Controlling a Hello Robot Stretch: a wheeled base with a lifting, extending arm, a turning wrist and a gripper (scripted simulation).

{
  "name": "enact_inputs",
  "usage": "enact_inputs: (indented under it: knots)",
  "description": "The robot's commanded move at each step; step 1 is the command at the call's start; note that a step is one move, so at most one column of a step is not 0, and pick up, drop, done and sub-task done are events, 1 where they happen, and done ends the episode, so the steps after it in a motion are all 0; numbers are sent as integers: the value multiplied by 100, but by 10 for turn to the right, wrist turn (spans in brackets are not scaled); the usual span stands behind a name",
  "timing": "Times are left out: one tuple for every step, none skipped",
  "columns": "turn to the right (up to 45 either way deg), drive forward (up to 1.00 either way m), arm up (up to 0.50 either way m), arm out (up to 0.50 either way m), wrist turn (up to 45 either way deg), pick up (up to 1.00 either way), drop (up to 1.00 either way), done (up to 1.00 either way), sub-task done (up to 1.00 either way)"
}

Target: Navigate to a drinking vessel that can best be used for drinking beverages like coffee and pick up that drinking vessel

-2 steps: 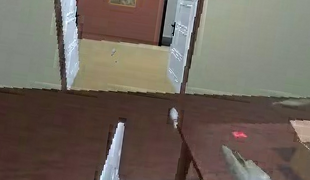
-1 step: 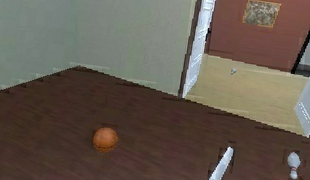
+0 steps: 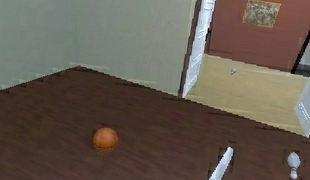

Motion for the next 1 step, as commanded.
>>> enact_inputs:
  knots:
    - [0, 0, 38, 0, 0, 0, 0, 0, 0]
